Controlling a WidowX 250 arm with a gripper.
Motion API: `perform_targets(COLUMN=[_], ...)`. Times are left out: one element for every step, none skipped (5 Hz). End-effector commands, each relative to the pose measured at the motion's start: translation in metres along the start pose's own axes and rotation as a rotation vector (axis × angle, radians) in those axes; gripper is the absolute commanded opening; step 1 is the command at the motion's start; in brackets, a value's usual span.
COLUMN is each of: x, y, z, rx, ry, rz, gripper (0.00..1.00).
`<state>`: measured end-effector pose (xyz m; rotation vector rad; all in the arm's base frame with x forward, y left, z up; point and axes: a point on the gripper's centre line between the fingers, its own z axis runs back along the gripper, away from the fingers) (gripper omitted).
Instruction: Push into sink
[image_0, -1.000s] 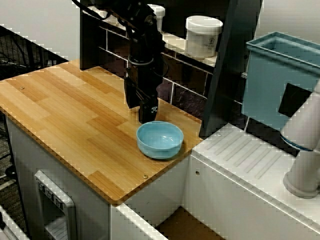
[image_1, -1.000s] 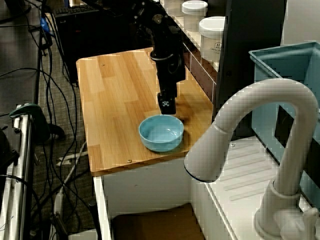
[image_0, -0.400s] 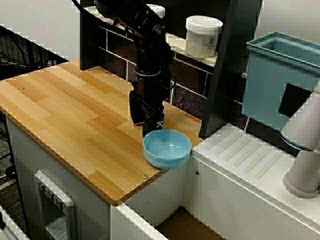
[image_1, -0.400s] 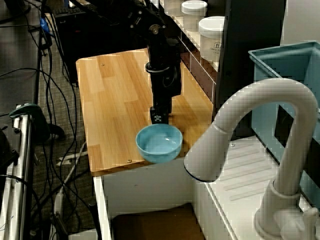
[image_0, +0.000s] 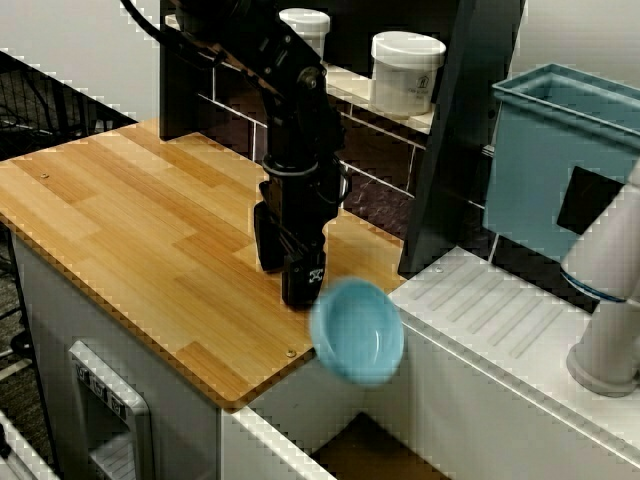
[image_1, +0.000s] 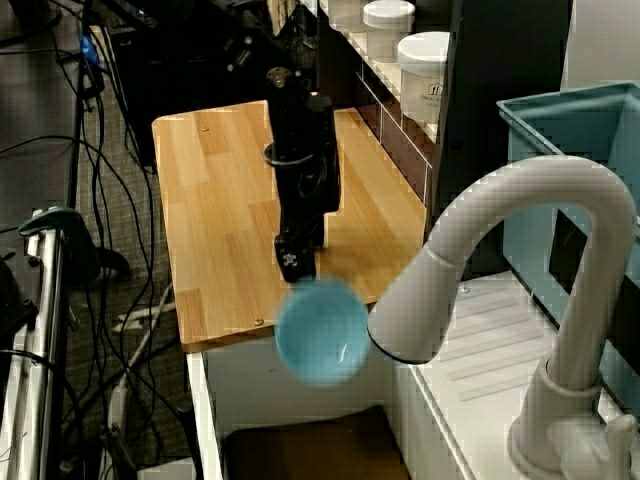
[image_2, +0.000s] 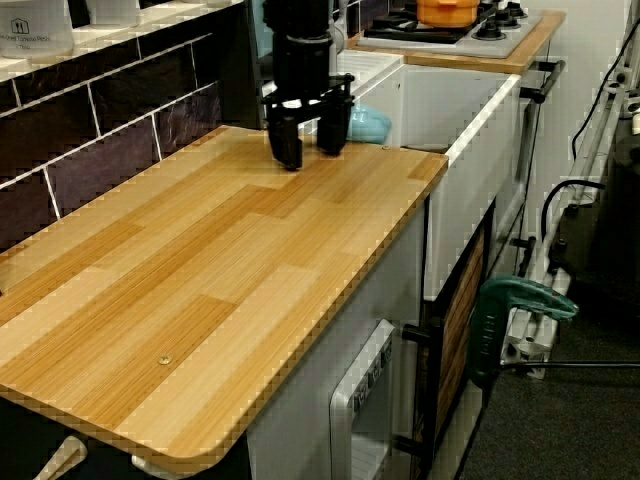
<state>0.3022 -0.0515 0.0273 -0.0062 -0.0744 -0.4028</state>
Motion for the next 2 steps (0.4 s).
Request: perform_targets(x=[-0.0082, -0.0152], y=[-0.0311, -0.039], z=[0.0173, 0.0205], rx=[0.014, 0.019], ry=[-0.056, -0.056], rz=[-0.022, -0.033], gripper=[1.0, 1.0])
